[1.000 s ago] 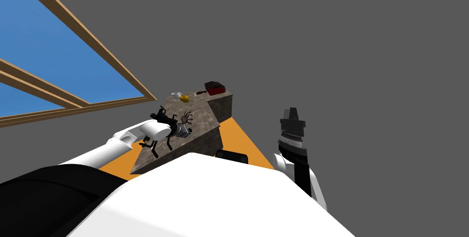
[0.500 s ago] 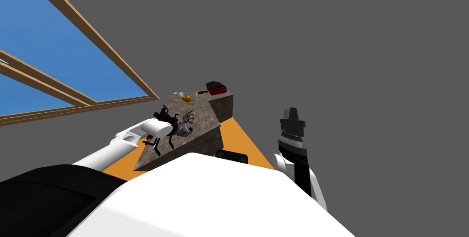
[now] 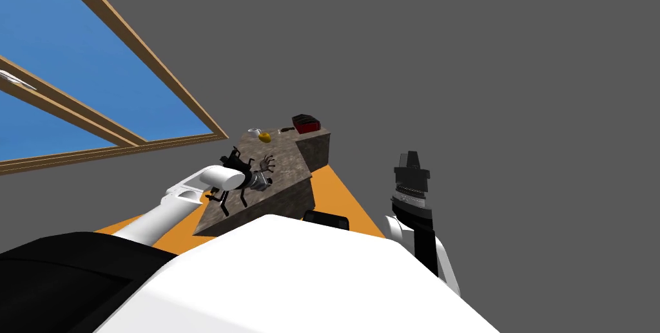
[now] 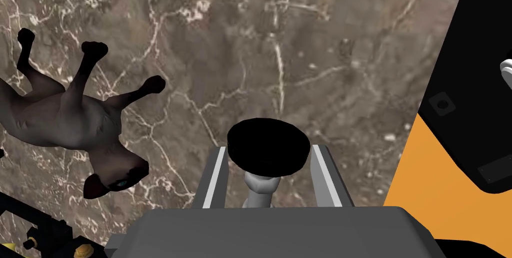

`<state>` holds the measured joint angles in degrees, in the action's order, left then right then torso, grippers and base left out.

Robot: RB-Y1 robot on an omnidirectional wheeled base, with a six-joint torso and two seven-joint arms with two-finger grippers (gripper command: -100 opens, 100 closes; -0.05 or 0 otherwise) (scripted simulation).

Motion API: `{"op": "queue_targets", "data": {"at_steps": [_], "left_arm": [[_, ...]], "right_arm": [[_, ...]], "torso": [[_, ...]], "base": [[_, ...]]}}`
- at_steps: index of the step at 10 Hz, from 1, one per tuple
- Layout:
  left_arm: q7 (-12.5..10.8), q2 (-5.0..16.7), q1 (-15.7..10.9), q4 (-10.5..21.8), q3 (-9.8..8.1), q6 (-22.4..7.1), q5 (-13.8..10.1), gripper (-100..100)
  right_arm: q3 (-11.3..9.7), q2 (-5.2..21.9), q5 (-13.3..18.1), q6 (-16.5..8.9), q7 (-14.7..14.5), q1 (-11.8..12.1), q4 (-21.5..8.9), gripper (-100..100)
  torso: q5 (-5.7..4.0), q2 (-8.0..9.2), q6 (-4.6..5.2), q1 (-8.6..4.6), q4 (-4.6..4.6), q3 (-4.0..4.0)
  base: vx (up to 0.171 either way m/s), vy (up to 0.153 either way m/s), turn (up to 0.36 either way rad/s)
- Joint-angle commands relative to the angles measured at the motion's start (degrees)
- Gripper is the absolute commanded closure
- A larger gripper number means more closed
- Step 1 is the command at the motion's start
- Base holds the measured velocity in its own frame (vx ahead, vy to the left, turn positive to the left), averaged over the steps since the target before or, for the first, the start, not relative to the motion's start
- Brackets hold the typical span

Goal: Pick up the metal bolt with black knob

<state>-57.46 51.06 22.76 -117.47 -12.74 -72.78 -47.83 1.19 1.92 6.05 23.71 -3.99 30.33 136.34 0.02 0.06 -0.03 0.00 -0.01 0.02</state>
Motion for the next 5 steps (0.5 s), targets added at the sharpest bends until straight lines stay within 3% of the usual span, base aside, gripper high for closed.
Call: {"op": "queue_targets", "data": {"at_steps": [1,2,4,5], "left_arm": [[1.22,-1.14,-0.48,-0.08,-0.74,-1.7,0.16,100],[3.25,-3.51,-1.56,-0.29,-2.1,-3.99,0.6,100],[2.92,-3.17,-1.42,-0.23,-1.9,-3.72,0.55,100],[3.05,-3.23,-1.43,-0.23,-1.93,-3.94,0.55,0]], "right_arm": [[0.0,0.0,0.0,0.0,0.0,0.0,0.0,0],[0.0,0.0,0.0,0.0,0.0,0.0,0.0,0],[0.0,0.0,0.0,0.0,0.0,0.0,0.0,0],[0.0,0.0,0.0,0.0,0.0,0.0,0.0,0]], "torso": [[0.0,0.0,0.0,0.0,0.0,0.0],[0.0,0.0,0.01,0.01,-0.01,0.0],[0.0,0.0,0.01,0.01,-0.01,-0.01],[0.0,-0.01,0.02,0.01,-0.01,-0.01]], "base": [[0.0,0.0,0.029],[-0.001,0.0,0.059],[0.0,0.0,0.015],[0.0,0.0,0.0]]}}
